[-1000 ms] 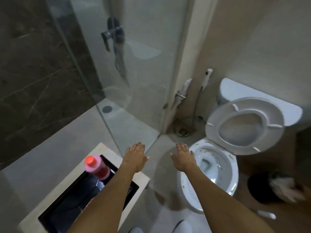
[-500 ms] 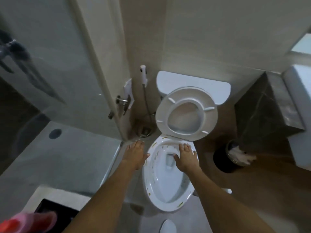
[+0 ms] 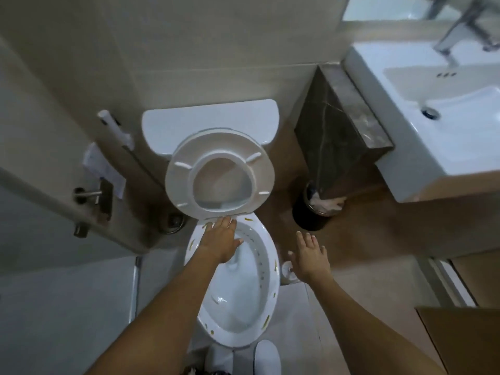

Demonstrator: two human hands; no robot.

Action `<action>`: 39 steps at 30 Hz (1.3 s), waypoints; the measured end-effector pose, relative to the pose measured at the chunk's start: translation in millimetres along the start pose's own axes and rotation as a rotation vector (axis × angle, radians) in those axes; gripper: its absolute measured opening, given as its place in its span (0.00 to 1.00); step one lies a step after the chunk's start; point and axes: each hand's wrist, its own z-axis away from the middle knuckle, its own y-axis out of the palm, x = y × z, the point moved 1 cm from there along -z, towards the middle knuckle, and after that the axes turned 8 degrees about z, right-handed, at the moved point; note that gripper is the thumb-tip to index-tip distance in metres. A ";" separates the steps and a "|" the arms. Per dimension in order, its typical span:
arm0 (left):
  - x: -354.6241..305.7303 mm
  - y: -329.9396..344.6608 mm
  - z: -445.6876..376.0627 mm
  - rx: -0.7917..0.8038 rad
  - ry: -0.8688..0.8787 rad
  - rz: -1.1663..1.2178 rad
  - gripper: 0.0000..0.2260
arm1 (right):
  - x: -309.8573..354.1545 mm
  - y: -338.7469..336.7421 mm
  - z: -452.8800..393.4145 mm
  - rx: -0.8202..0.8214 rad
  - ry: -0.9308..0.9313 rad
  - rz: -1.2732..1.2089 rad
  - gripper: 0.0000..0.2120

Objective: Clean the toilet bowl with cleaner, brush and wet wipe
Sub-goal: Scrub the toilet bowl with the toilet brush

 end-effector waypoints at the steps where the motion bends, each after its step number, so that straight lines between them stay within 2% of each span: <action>1: -3.0 -1.4 -9.6 0.007 0.031 -0.030 0.28 | -5.6 3.7 0.7 0.001 0.030 -0.007 0.30; 10: -37.0 -20.2 -89.0 -0.010 0.285 -0.254 0.28 | -44.4 41.6 -9.1 0.011 0.208 -0.020 0.30; 17: -79.4 -37.3 -162.9 -0.052 0.412 -0.480 0.29 | -67.4 72.6 -50.2 0.095 0.227 -0.008 0.30; 21: -87.3 -57.5 -193.1 -0.119 0.402 -0.707 0.27 | -76.0 87.9 -79.8 0.146 0.210 0.079 0.30; 25: -75.6 -69.0 -217.6 -0.198 0.309 -1.030 0.27 | -76.3 103.4 -108.9 0.283 0.196 0.317 0.29; 27: -69.4 -66.6 -224.0 -0.219 0.327 -1.134 0.28 | -73.2 111.7 -121.2 0.347 0.214 0.417 0.30; 29: -65.9 -60.7 -227.5 -0.234 0.358 -1.171 0.28 | -70.1 119.4 -128.7 0.392 0.218 0.486 0.31; 36: -63.0 -57.4 -233.3 -0.297 0.401 -1.147 0.28 | -67.3 138.4 -134.5 0.553 0.199 0.618 0.29; 39: -63.2 -57.5 -232.4 -0.299 0.406 -1.151 0.28 | -66.6 133.3 -130.7 0.596 0.179 0.613 0.22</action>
